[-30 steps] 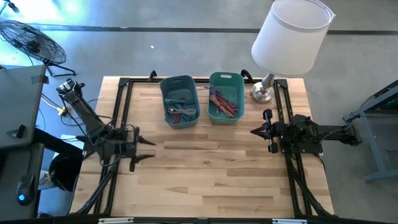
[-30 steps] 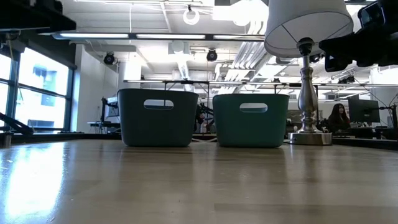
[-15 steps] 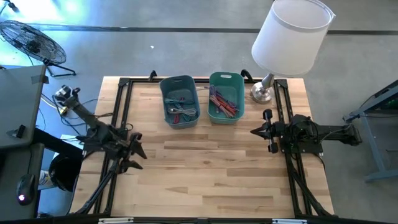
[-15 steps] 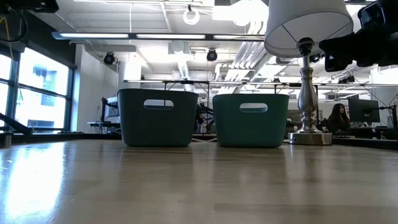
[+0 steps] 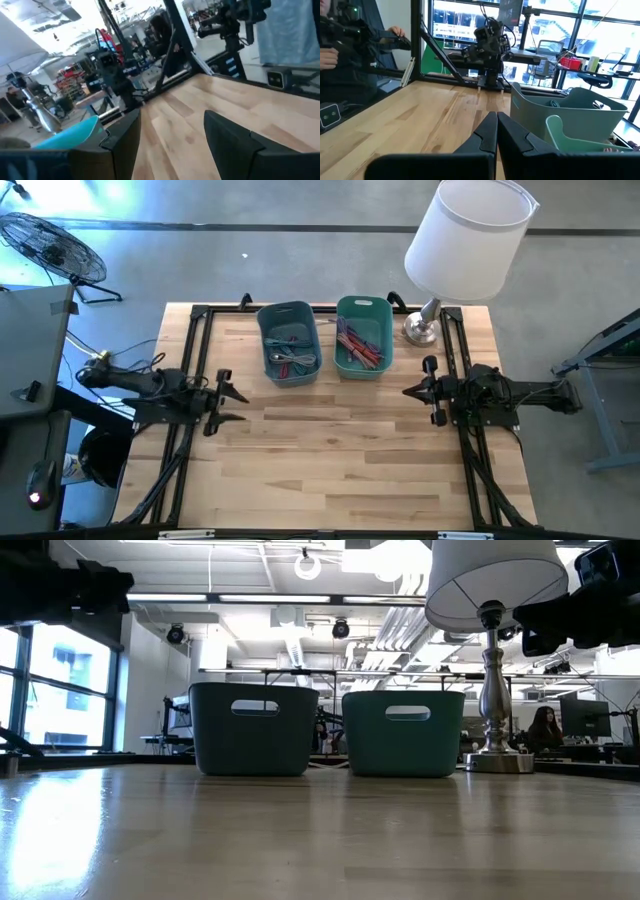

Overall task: Pick & Place USB Port
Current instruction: Return To Home Position

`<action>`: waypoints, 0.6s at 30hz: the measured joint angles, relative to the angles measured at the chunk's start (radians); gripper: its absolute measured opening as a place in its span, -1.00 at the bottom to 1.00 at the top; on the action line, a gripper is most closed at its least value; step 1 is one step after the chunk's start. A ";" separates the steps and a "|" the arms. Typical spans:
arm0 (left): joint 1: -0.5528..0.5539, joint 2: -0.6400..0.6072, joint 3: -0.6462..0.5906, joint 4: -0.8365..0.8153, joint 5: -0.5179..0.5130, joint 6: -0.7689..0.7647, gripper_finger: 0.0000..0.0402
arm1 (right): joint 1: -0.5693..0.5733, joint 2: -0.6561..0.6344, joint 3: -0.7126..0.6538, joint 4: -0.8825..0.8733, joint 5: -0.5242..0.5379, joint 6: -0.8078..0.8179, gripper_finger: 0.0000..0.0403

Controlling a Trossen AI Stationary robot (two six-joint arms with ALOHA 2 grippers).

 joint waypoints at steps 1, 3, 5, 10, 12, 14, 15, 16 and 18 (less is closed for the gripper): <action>0.014 0.000 0.000 -0.005 0.008 0.002 0.05 | 0.000 0.001 0.000 0.001 0.000 0.000 -1.00; 0.032 -0.004 0.000 -0.003 0.004 0.002 0.05 | 0.000 0.000 0.000 0.001 0.000 0.000 -1.00; 0.030 -0.002 0.000 -0.013 -0.015 0.002 0.05 | 0.000 0.000 0.000 0.002 0.001 0.000 -1.00; 0.028 -0.003 0.000 -0.001 -0.105 0.082 0.05 | 0.000 0.000 0.000 0.002 0.001 0.000 -1.00; 0.028 -0.002 -0.001 -0.010 -0.130 0.075 0.05 | 0.000 0.000 0.000 0.003 0.001 0.000 -1.00; 0.028 -0.002 -0.001 -0.001 -0.153 0.099 0.05 | 0.000 0.000 0.000 0.003 0.000 0.000 -1.00; 0.028 -0.002 -0.001 0.012 -0.179 0.106 0.05 | 0.000 0.000 0.000 0.003 0.001 0.000 -1.00; 0.028 -0.002 -0.001 0.021 -0.212 0.101 0.05 | 0.000 0.000 0.000 0.003 0.001 0.000 -1.00; 0.028 -0.002 -0.002 0.017 -0.249 0.081 0.05 | 0.000 0.000 0.000 0.003 0.001 0.000 -1.00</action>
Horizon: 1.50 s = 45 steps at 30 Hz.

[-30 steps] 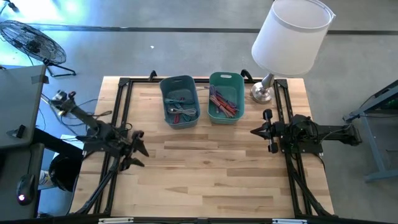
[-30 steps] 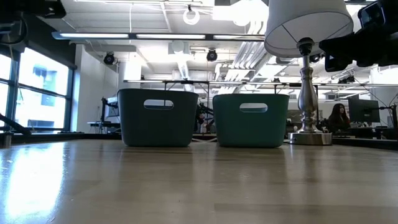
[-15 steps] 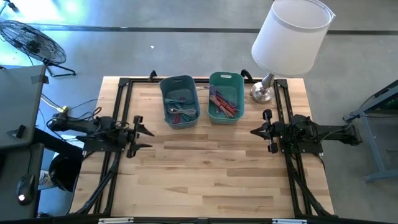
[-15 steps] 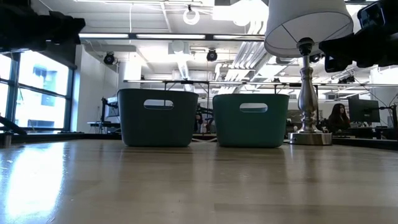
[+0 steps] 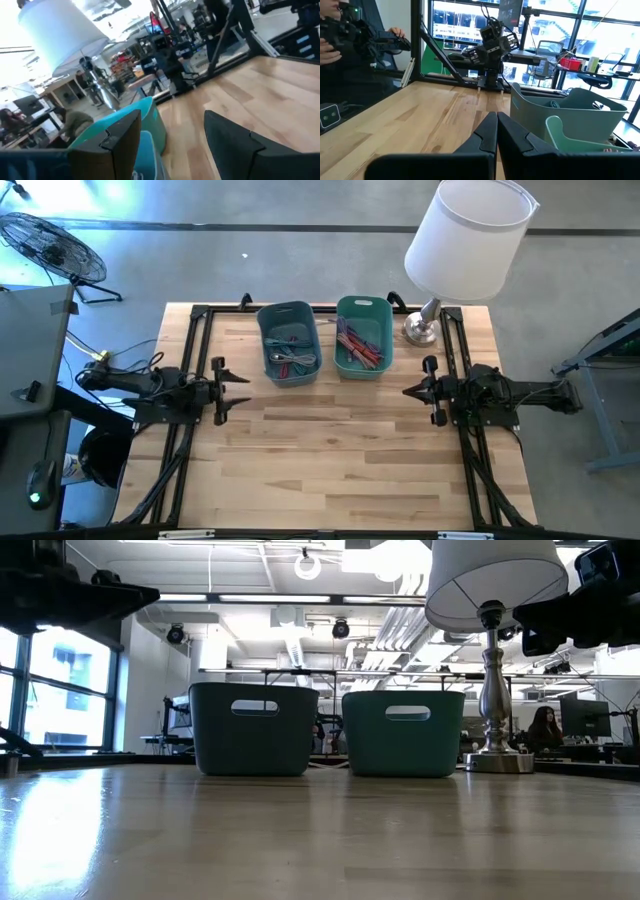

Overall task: Pick & Place USB Port
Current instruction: Return To Home Position

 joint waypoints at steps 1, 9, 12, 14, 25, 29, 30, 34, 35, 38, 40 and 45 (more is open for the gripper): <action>0.000 0.000 0.000 -0.002 -0.002 0.000 0.05 | 0.000 0.000 0.000 0.000 0.000 0.000 -1.00; 0.000 0.001 0.000 -0.039 0.066 -0.123 0.05 | 0.000 0.000 0.000 0.000 0.000 0.000 -1.00; 0.000 0.001 0.000 -0.056 0.074 -0.197 0.05 | 0.000 0.000 0.000 0.000 0.000 0.000 -1.00; 0.000 0.001 0.000 -0.062 0.076 -0.226 0.05 | 0.000 0.000 0.000 0.000 0.000 0.000 -1.00; -0.001 0.001 -0.001 -0.084 0.005 -0.264 -0.11 | 0.000 0.000 0.000 0.000 0.000 0.000 -1.00; -0.001 0.001 -0.001 -0.085 0.003 -0.266 -0.50 | 0.000 0.000 0.000 0.000 0.000 0.000 -1.00; -0.001 0.001 -0.001 -0.085 0.003 -0.267 -0.61 | 0.000 0.000 0.000 0.000 0.000 0.000 -1.00; -0.001 0.001 -0.001 -0.087 0.012 -0.290 -0.95 | 0.000 0.000 0.000 0.000 0.000 0.000 -1.00; -0.001 0.001 -0.001 -0.088 0.015 -0.300 -0.94 | 0.000 0.000 0.000 0.000 0.000 0.000 -1.00; -0.001 0.001 -0.001 -0.088 0.015 -0.324 -0.95 | 0.000 0.000 0.000 0.000 0.000 0.000 -1.00; 0.000 0.001 -0.001 -0.088 0.014 -0.342 -0.99 | 0.000 0.000 0.000 0.000 0.000 0.000 -1.00; 0.000 0.001 -0.001 -0.088 0.014 -0.389 -0.99 | 0.000 0.000 0.000 0.000 0.000 0.000 -1.00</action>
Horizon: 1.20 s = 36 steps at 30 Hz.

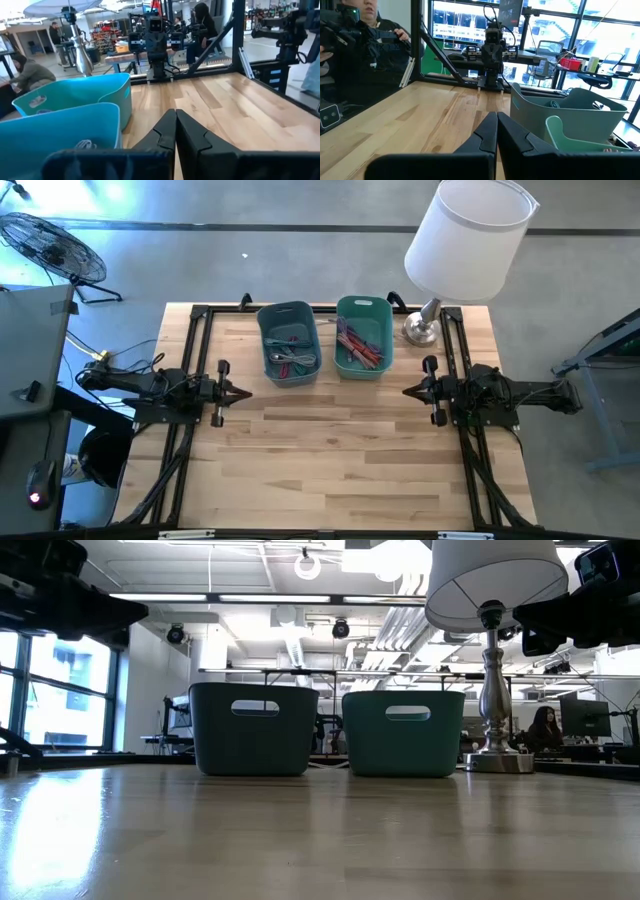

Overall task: Pick & Place USB Port
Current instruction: Return To Home Position

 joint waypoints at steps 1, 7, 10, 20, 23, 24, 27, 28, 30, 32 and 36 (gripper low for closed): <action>0.000 0.000 0.000 0.000 0.001 -0.011 -0.99 | 0.000 0.000 0.000 0.000 0.000 0.000 -1.00; 0.000 0.000 0.000 -0.004 0.023 -0.076 -0.99 | 0.000 0.000 0.000 0.000 0.000 0.000 -1.00; 0.000 0.000 0.000 -0.006 0.046 -0.082 -0.99 | 0.000 0.000 0.000 0.000 0.000 0.000 -1.00; 0.000 0.000 0.000 -0.007 0.054 -0.075 -0.99 | 0.000 0.000 0.000 0.000 0.000 0.000 -1.00; 0.000 0.000 0.000 -0.007 0.054 -0.075 -0.99 | 0.000 0.000 0.000 0.000 0.000 0.000 -1.00; 0.000 0.000 0.000 -0.007 0.054 -0.075 -0.99 | 0.000 0.000 0.000 0.000 0.000 0.000 -1.00; 0.000 0.000 0.000 -0.007 0.054 -0.075 -0.99 | 0.000 0.000 0.000 0.000 0.000 0.000 -1.00; 0.000 0.000 0.000 -0.007 0.054 -0.075 -0.99 | 0.000 0.000 0.000 0.000 0.000 0.000 -1.00; 0.000 0.000 0.000 -0.007 0.054 -0.075 -0.99 | 0.000 0.000 0.000 0.000 0.000 0.000 -1.00; 0.000 0.000 0.000 -0.007 0.054 -0.075 -0.99 | 0.000 0.000 0.000 0.000 0.000 0.000 -1.00; 0.000 0.000 0.000 -0.006 0.055 -0.075 -0.99 | 0.000 0.000 0.000 0.000 0.000 0.000 -1.00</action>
